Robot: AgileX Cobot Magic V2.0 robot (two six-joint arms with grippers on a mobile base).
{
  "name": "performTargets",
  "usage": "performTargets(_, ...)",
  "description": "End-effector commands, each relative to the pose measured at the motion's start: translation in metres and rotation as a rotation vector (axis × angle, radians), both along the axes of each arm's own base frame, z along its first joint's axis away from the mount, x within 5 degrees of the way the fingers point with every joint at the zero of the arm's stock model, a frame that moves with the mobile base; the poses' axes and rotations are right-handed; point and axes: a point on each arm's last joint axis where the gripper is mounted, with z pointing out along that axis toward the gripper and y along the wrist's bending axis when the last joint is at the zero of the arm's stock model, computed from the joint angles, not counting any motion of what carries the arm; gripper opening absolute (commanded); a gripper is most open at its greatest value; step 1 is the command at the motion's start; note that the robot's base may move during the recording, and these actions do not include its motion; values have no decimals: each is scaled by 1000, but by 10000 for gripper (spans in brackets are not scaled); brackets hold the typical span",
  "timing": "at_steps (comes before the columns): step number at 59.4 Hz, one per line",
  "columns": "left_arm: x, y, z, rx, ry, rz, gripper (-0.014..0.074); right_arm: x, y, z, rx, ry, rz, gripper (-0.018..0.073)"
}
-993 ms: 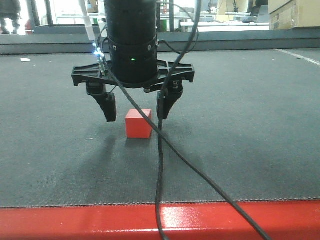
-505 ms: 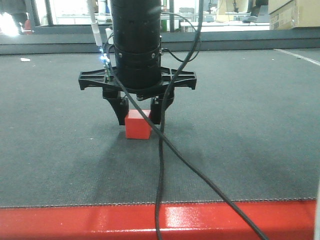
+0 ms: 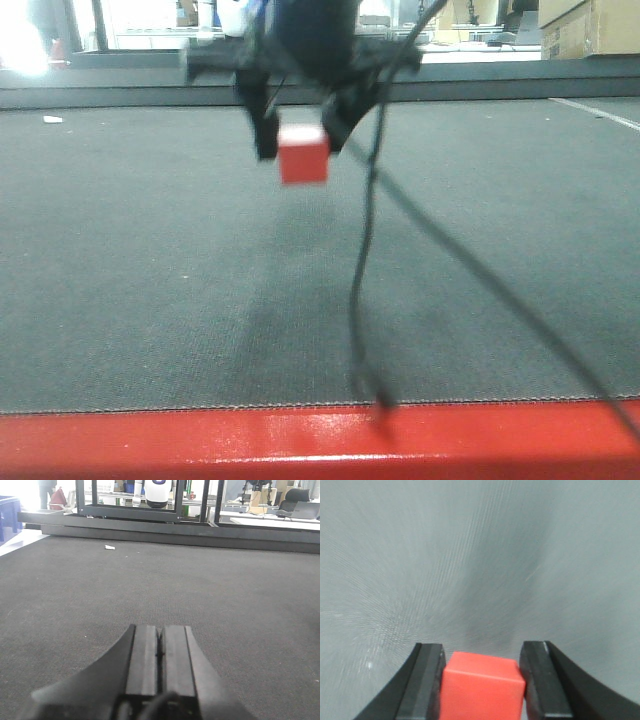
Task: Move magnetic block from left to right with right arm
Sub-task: 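Lift the red cube with the right gripper and raise it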
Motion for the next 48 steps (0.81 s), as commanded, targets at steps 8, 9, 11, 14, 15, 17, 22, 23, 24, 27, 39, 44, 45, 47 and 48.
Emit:
performTargets(8, -2, 0, 6, -10, -94, 3, -116, -23, -55, 59, 55, -186, 61, 159)
performTargets(9, -2, 0, 6, -10, -94, 3, -116, -24, -60, 60, 56, -193, 56, 159)
performTargets(11, -2, 0, 6, -10, -94, 3, -116, -29, -69, 64, 65, -217, 52, 159)
performTargets(14, -2, 0, 6, -10, -94, 3, -116, -36, -82, 60, 66, -227, 42, 159)
performTargets(15, -2, 0, 6, -10, -94, 3, -116, -38, -86, 60, 70, -234, 37, 159)
performTargets(17, -2, 0, 6, -10, -94, 3, -116, -44, -96, 59, 78, -250, 25, 159)
performTargets(22, -2, 0, 6, -10, -94, 3, -116, -61, -119, 57, 97, -289, -4, 159)
performTargets(23, -2, 0, 6, -10, -94, 3, -116, -63, -122, 57, 103, -300, -7, 159)
performTargets(24, -2, 0, 6, -10, -94, 3, -116, -68, -127, 59, 108, -314, -10, 159)
performTargets(27, -2, 0, 6, -10, -94, 3, -116, -79, -137, 55, 109, -327, -17, 159)
performTargets(39, -2, 0, 6, -10, -94, 3, -116, -131, -170, 44, 122, -406, -12, 159)
performTargets(44, -2, 0, 6, -10, -94, 3, -116, -151, -179, 36, 115, -427, 5, 159)
performTargets(45, -2, 0, 6, -10, -94, 3, -116, -154, -181, 35, 112, -431, 10, 159)
performTargets(47, -2, 0, 6, -10, -94, 3, -116, -162, -184, 34, 112, -444, 14, 159)
performTargets(48, -2, 0, 6, -10, -94, 3, -116, -167, -187, 35, 115, -457, 16, 159)
